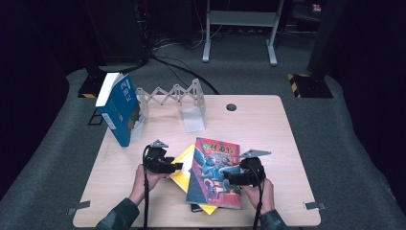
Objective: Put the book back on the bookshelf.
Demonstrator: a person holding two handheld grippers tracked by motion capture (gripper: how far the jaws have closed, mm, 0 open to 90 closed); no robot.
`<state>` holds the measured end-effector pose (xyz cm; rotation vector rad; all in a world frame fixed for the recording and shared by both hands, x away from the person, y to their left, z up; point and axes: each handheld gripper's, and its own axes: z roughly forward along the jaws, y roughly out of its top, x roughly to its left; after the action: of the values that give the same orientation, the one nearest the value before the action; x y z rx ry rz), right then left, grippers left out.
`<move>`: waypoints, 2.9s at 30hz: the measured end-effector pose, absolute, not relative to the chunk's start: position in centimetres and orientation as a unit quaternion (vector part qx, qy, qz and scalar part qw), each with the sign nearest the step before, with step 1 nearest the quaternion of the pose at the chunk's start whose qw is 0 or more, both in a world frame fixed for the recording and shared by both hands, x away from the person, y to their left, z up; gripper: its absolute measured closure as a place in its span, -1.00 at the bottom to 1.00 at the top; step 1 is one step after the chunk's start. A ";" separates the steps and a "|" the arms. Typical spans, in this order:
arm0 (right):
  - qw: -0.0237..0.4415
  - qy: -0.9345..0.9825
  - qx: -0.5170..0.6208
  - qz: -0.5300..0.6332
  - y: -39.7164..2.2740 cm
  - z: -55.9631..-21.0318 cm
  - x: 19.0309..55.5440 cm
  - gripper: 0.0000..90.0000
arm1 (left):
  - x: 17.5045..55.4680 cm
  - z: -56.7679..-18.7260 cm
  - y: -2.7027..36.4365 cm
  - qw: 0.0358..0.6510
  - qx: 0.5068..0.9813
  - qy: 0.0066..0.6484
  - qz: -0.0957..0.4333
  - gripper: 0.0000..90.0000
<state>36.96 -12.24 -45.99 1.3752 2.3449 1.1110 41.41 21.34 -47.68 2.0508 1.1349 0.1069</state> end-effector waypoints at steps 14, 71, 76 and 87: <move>0.053 0.793 0.478 0.374 -11.9 -46.7 37.4 -0.54 | 40.2 -47.8 22.5 0.386 0.796 0.464 0.042 0.05; 0.072 0.799 0.459 0.382 -11.0 -46.7 38.2 -0.56 | 49.3 -46.1 18.8 0.378 0.790 0.482 0.004 -0.83; 0.072 0.801 0.457 0.380 -10.9 -46.6 38.5 -0.57 | 50.4 -46.6 17.4 0.372 0.800 0.471 -0.007 -0.69; 0.059 0.796 0.466 0.382 -10.9 -46.8 38.6 -0.57 | 50.7 -46.3 16.2 0.374 0.806 0.459 -0.014 -0.62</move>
<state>38.62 -10.87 -46.76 1.4109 2.4099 1.1582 50.72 16.23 -46.33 2.0645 1.1744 -0.0346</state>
